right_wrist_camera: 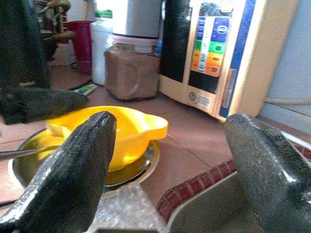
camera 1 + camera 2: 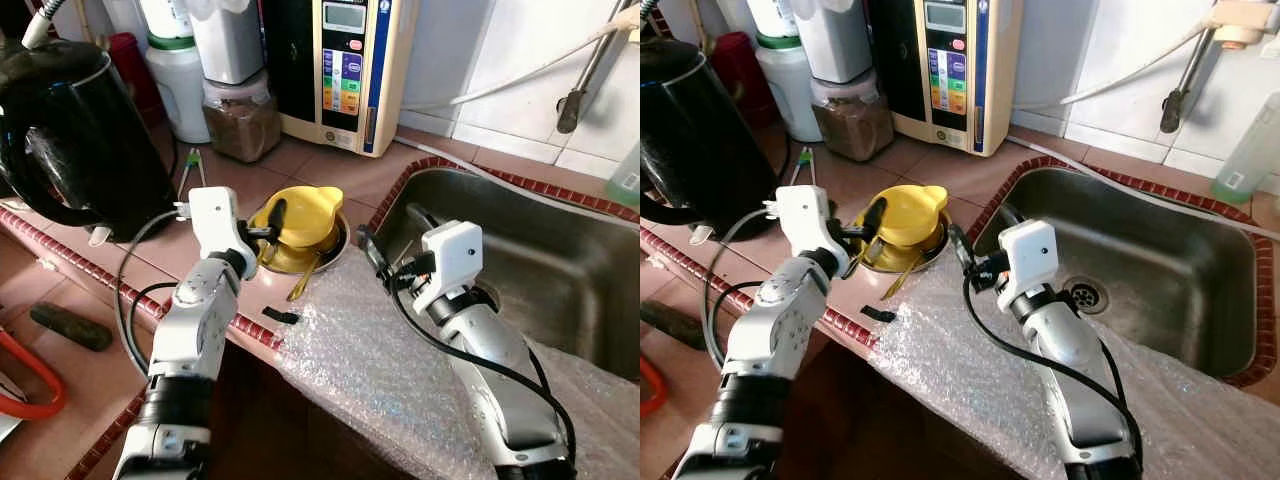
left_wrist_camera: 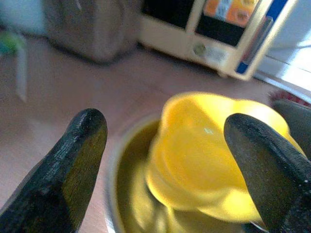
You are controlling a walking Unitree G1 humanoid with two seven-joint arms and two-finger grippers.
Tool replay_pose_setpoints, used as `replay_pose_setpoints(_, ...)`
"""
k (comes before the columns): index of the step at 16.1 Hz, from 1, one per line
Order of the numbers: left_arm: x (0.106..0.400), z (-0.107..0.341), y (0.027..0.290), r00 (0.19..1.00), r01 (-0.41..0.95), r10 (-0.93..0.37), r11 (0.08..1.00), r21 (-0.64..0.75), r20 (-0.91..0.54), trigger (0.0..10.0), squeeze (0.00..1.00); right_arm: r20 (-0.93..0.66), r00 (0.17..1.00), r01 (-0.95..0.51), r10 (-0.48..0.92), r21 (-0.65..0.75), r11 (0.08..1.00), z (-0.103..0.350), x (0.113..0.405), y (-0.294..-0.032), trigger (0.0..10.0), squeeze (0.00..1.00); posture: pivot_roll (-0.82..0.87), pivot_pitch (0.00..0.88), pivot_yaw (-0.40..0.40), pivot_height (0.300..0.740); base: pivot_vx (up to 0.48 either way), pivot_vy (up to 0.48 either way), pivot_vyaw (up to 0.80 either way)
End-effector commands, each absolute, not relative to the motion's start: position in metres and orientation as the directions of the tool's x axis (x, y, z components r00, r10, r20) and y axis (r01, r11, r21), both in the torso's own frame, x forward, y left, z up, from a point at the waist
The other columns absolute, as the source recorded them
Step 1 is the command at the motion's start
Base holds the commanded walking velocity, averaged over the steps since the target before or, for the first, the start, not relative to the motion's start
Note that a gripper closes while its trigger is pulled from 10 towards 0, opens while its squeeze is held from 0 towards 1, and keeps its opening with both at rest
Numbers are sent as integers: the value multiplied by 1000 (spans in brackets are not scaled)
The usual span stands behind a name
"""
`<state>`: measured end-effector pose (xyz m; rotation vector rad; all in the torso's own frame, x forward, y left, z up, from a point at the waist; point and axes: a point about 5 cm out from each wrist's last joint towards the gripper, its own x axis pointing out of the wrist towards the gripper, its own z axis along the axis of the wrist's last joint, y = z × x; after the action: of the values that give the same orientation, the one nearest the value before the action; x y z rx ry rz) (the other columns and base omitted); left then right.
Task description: Kitchen organization
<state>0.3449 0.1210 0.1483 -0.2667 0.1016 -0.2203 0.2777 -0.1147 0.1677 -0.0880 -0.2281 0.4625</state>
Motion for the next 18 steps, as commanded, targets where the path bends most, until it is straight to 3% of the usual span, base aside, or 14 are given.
replay_pose_setpoints(1, 349, 149, 118, 962, 223, -259, 927, -300, -83, 10000, 0, 207, 846, -473, 492, -136, 870, 172, 274, -108, 10000, 0, -94, 25, 65, 740, 0, 0, 0)
replay_pose_setpoints(6, 366, 158, 113, 956, 243, -283, 912, -330, -80, 9922, 0, 148, 796, -574, 586, -122, 810, 165, 262, -99, 10000, 0, -111, 25, 80, 740, 0, 0, 0)
replay_pose_setpoints(8, 368, 159, 114, 957, 243, -280, 913, -327, -73, 0, 0, 140, 799, -572, 585, -125, 811, 163, 260, -99, 10000, 0, -113, 26, 82, 740, 0, 0, 0)
replay_pose_setpoints(15, 370, 151, 118, 955, 208, -265, 919, -336, -134, 0, 0, 126, 794, -580, 595, -139, 803, 162, 258, -99, 10000, 0, -116, 27, 78, 740, 0, 0, 0)
replay_pose_setpoints(18, 369, 147, 121, 950, 169, -263, 888, -429, -171, 0, 0, 69, 737, -661, 672, -136, 738, 156, 251, -94, 10000, 0, -108, 27, 70, 740, 0, 0, 0)
